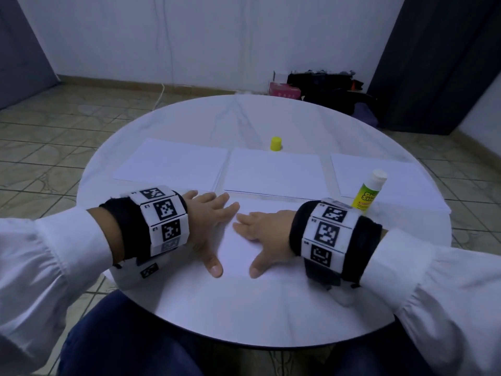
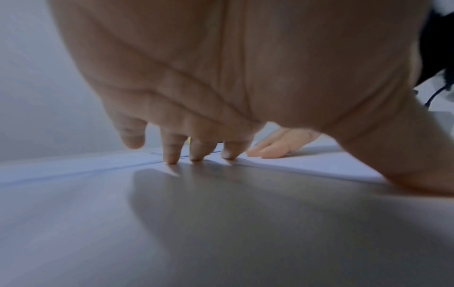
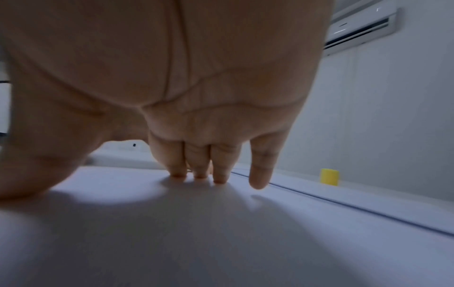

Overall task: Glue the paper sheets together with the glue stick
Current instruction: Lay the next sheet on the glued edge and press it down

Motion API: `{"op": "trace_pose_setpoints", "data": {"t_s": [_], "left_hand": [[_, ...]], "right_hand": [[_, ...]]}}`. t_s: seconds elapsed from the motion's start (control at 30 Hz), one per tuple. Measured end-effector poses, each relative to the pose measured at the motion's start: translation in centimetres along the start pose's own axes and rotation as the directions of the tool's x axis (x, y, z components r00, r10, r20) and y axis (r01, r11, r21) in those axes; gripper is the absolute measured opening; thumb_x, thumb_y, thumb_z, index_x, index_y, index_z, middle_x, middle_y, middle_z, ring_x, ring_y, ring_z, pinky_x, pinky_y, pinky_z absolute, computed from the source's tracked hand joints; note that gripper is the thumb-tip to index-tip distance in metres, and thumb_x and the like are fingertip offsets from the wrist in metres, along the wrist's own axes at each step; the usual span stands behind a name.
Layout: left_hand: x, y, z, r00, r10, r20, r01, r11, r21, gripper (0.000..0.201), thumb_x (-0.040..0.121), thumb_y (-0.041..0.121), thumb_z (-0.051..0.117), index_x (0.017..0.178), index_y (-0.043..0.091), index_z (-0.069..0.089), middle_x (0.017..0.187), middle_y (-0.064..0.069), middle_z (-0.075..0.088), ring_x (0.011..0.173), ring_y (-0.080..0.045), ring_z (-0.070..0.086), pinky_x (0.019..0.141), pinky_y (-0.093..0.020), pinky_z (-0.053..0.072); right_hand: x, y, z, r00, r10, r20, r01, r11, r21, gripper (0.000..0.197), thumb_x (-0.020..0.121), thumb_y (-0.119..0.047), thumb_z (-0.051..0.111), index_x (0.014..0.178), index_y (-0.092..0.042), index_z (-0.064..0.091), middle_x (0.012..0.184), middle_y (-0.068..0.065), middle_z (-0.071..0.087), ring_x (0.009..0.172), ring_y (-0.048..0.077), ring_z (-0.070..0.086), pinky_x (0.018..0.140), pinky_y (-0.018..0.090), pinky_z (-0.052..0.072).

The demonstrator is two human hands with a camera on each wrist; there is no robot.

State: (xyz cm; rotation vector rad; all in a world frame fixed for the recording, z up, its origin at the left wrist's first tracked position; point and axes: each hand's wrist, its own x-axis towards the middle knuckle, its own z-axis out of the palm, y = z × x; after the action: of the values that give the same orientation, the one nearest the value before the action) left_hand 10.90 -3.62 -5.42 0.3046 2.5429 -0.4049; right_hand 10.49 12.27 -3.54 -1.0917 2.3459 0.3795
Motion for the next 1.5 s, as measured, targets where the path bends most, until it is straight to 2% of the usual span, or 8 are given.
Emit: {"op": "trace_pose_setpoints", "data": {"t_s": [0.13,0.3,0.73,0.93,1.03,1.17,1.3,1.5], "left_hand": [[-0.4,-0.3,-0.1,1.000,0.026,-0.010,-0.026,1.000,-0.003,0.134,0.059,0.078,0.066,0.150,0.026,-0.017,0.160,0.001,-0.016,0.148,-0.018,-0.010,0.119,-0.047,-0.003],[0.0,-0.5,0.0,1.000,0.030,-0.005,-0.030,0.999,0.025,0.137,0.057,0.081,0.064,0.150,0.026,-0.019,0.160,0.003,-0.016,0.147,-0.017,-0.010,0.119,-0.046,-0.004],[-0.2,-0.1,-0.4,1.000,0.012,0.008,-0.012,0.998,0.054,0.136,0.058,0.079,0.066,0.150,0.025,-0.019,0.159,0.004,-0.014,0.147,-0.015,-0.010,0.118,-0.042,-0.006],[-0.2,0.0,-0.5,1.000,0.014,0.009,-0.014,0.997,0.070,0.136,0.059,0.079,0.066,0.150,0.023,-0.018,0.159,0.003,-0.014,0.147,-0.015,-0.009,0.119,-0.040,-0.005],[-0.2,0.1,-0.5,1.000,0.013,0.007,-0.014,0.998,0.065,0.136,0.059,0.079,0.066,0.150,0.023,-0.018,0.159,0.002,-0.013,0.147,-0.016,-0.008,0.119,-0.041,-0.004],[-0.3,0.1,-0.5,1.000,0.015,0.007,-0.016,0.998,0.065,0.137,0.057,0.080,0.066,0.150,0.023,-0.017,0.160,0.001,-0.013,0.147,-0.017,-0.008,0.119,-0.042,-0.005],[-0.4,0.4,-0.8,1.000,-0.002,0.029,0.001,0.998,0.063,0.137,0.057,0.079,0.067,0.150,0.023,-0.018,0.160,-0.002,-0.015,0.148,-0.019,-0.009,0.119,-0.043,-0.006],[-0.5,0.6,-0.8,0.999,-0.011,0.041,0.007,0.997,0.080,0.136,0.058,0.080,0.063,0.150,0.022,-0.018,0.159,-0.004,-0.017,0.148,-0.021,-0.010,0.119,-0.046,-0.004]], "right_hand": [[-1.7,4.2,1.1,0.989,0.120,0.086,-0.128,0.986,0.105,0.111,0.080,-0.048,0.069,0.151,-0.019,-0.011,0.157,-0.004,-0.019,0.146,0.012,-0.010,0.119,0.036,0.000],[-4.1,7.9,2.9,0.965,0.210,0.156,-0.238,0.952,0.190,0.123,0.072,-0.042,0.078,0.150,-0.021,-0.014,0.156,-0.007,-0.022,0.145,0.009,-0.013,0.119,0.035,0.000],[-5.8,8.3,3.3,0.935,0.299,0.192,-0.317,0.946,0.068,0.128,0.071,-0.038,0.080,0.149,-0.015,-0.018,0.157,-0.002,-0.021,0.146,0.013,-0.008,0.119,0.037,0.010],[-5.2,7.3,2.3,0.924,0.350,0.154,-0.350,0.936,-0.030,0.128,0.064,-0.038,0.084,0.150,-0.008,-0.005,0.155,0.009,0.004,0.143,0.022,0.015,0.110,0.041,0.029],[-4.5,6.5,2.0,0.941,0.292,0.172,-0.290,0.956,-0.040,0.128,0.067,-0.038,0.083,0.150,-0.010,-0.011,0.157,0.012,-0.002,0.145,0.025,0.009,0.110,0.042,0.025],[-3.1,4.2,1.5,0.986,0.121,0.118,-0.124,0.992,0.021,0.105,0.083,-0.042,0.068,0.151,-0.024,-0.011,0.158,0.009,-0.016,0.146,0.023,-0.006,0.115,0.045,0.011],[-0.7,0.7,0.7,0.998,-0.031,0.053,0.033,0.999,-0.036,0.075,0.096,-0.039,0.048,0.151,-0.033,-0.002,0.159,0.006,-0.013,0.146,0.023,-0.005,0.115,0.046,0.012],[1.3,-3.1,-0.7,0.993,-0.115,-0.008,0.111,0.967,-0.228,0.052,0.100,-0.040,0.036,0.149,-0.029,0.022,0.150,0.011,0.021,0.141,0.027,0.016,0.107,0.039,0.027]]}}
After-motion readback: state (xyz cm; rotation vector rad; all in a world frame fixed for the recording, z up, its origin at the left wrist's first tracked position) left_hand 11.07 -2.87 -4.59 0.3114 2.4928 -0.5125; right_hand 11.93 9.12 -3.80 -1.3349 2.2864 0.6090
